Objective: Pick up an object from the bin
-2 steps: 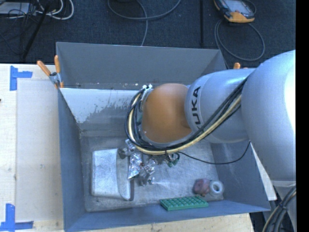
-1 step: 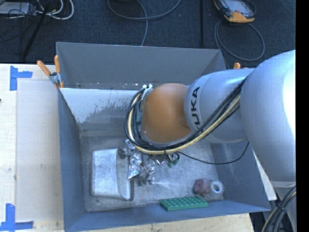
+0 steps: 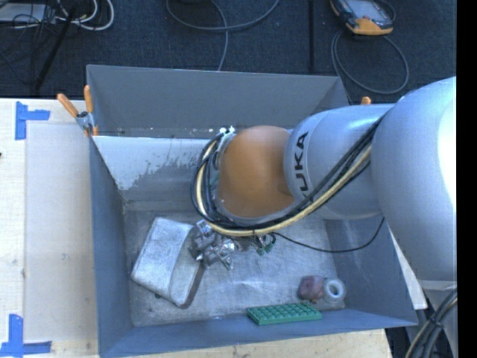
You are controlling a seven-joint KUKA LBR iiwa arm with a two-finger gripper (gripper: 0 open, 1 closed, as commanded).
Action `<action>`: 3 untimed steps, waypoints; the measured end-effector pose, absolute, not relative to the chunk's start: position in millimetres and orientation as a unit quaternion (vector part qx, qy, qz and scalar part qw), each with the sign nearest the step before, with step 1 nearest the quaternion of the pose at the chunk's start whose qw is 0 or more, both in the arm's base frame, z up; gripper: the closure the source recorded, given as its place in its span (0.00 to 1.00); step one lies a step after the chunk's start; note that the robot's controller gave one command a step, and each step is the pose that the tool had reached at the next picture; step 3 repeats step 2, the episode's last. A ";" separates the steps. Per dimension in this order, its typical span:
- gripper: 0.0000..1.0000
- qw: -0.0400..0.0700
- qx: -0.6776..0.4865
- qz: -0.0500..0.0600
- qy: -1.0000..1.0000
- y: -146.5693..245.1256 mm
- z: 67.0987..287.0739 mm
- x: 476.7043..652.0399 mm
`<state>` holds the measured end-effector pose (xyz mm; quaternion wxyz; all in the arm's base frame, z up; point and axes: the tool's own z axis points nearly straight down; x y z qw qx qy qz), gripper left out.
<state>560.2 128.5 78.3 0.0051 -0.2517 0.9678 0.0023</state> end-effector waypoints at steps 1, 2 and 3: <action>1.00 0.003 -0.250 0.000 0.968 129.7 142.4 561.6; 1.00 0.000 -0.248 0.001 0.969 130.1 145.7 562.1; 1.00 0.000 -0.248 0.001 0.969 130.1 145.7 562.1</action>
Offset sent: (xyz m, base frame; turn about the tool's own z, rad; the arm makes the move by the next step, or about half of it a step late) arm -0.0001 -0.0002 0.0604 0.0000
